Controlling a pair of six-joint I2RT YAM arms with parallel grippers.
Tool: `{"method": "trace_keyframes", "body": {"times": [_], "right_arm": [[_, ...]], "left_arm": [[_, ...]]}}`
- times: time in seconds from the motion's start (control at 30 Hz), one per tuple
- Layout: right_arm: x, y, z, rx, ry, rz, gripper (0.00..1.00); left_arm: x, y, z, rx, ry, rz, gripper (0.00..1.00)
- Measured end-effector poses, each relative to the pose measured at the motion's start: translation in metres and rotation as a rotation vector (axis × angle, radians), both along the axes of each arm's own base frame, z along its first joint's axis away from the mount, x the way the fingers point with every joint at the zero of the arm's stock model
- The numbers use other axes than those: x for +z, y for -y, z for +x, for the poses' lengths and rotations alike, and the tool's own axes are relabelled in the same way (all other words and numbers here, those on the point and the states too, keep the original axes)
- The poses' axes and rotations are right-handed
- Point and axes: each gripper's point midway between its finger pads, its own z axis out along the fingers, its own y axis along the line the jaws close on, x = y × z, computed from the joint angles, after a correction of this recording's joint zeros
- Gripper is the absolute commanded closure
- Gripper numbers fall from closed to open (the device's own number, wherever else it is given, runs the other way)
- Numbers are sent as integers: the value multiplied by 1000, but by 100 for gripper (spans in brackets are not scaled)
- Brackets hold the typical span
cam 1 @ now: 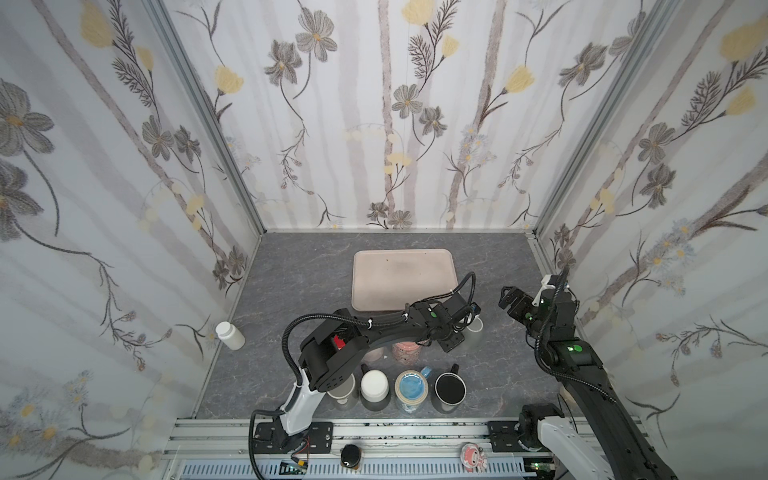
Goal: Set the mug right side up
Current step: 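Close the left gripper on the grey mug's handle and lift it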
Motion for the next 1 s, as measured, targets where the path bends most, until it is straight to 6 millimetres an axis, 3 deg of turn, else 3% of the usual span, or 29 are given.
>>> {"method": "trace_keyframes", "body": {"times": [0.23,0.53,1.0], "right_arm": [[0,1,0,-3,0,0,0],[-4,2,2,-4,-14,2,0],[-9,-2,3,14,-17,12,0]], "left_arm": [[-2,4,1,-16,11,-7,67],[-5,6,2,-33,11,-15,68],[-7,6,3,-42,31,-15,87]]}}
